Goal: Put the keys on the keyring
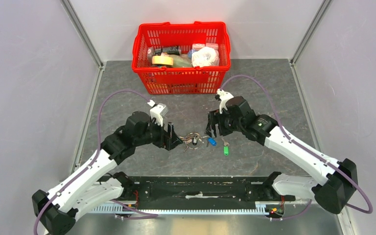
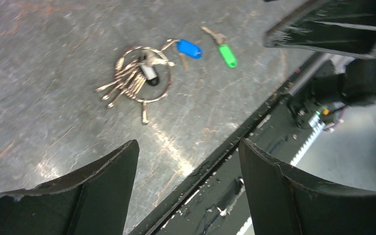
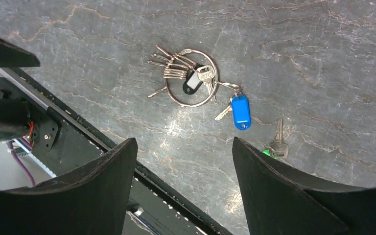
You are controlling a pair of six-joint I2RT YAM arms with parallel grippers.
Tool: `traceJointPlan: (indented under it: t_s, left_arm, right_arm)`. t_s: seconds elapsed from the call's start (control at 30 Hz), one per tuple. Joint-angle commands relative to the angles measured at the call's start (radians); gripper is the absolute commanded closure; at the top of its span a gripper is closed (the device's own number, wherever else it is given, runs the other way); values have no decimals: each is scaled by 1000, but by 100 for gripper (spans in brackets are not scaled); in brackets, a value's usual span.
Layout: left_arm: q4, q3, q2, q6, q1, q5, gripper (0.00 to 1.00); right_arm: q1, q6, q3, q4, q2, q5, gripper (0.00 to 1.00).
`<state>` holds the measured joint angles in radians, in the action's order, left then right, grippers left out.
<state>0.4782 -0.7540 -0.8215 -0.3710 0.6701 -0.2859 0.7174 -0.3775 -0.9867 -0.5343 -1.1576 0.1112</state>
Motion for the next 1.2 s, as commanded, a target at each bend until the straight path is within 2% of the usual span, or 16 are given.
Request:
traceJointPlan:
  t_s: [0.0, 0.27, 0.57, 0.77, 0.93, 1.17]
  left_arm:
    - [-41, 51, -39, -127, 8, 179, 19]
    - [-117, 148, -25, -226, 8, 322, 28]
    - [-72, 237, 197, -332, 8, 531, 37]
    - [-51, 276, 291, -375, 8, 599, 37]
    - [-54, 308, 337, -390, 8, 622, 33]
    - [-57, 336, 396, -385, 7, 637, 30]
  right_arm:
    - [20, 0, 7, 72, -17, -39, 23]
    - [110, 63, -57, 73, -166, -54, 34]
    - [174, 318, -134, 110, -315, -56, 37]
    - [191, 521, -156, 172, -386, 85, 45]
    - [198, 715, -119, 255, -408, 147, 44]
    - [213, 885, -87, 308, -444, 213, 41]
